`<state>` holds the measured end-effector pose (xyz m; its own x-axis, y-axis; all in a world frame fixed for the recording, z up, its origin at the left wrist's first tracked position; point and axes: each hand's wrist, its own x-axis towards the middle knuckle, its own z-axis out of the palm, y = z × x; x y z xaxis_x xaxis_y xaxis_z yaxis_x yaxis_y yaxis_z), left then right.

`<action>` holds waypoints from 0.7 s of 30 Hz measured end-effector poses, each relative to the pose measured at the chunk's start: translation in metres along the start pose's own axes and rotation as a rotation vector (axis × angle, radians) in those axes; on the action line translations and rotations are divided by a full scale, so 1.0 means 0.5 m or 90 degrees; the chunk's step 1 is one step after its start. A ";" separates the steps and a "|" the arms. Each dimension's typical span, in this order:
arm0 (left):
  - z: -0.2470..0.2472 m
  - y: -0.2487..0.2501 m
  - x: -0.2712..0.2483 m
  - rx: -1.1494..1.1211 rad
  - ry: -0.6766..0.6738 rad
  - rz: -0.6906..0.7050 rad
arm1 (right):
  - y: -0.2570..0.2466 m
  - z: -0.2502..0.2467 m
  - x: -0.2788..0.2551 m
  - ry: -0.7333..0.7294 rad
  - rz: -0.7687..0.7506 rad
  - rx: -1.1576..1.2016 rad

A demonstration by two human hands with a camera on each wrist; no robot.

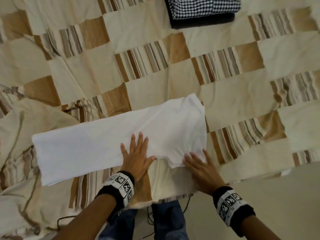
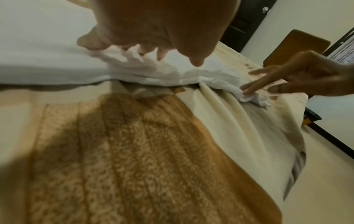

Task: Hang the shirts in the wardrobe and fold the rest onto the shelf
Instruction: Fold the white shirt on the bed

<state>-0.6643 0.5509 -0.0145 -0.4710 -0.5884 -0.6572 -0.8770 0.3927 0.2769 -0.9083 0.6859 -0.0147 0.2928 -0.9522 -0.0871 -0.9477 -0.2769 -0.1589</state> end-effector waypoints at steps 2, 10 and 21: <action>-0.007 0.015 0.001 -0.035 0.039 -0.007 | 0.009 -0.022 0.023 0.053 0.013 0.040; -0.063 0.079 0.076 0.046 0.156 0.051 | 0.175 -0.084 0.277 0.102 0.469 0.222; -0.070 0.109 0.136 0.027 0.112 0.023 | 0.280 -0.080 0.369 -0.025 0.553 0.326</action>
<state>-0.7475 0.5076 -0.0196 -0.5150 -0.6868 -0.5129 -0.8561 0.4431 0.2661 -0.9920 0.4660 -0.0136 -0.4607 -0.7906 -0.4034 -0.6691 0.6080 -0.4273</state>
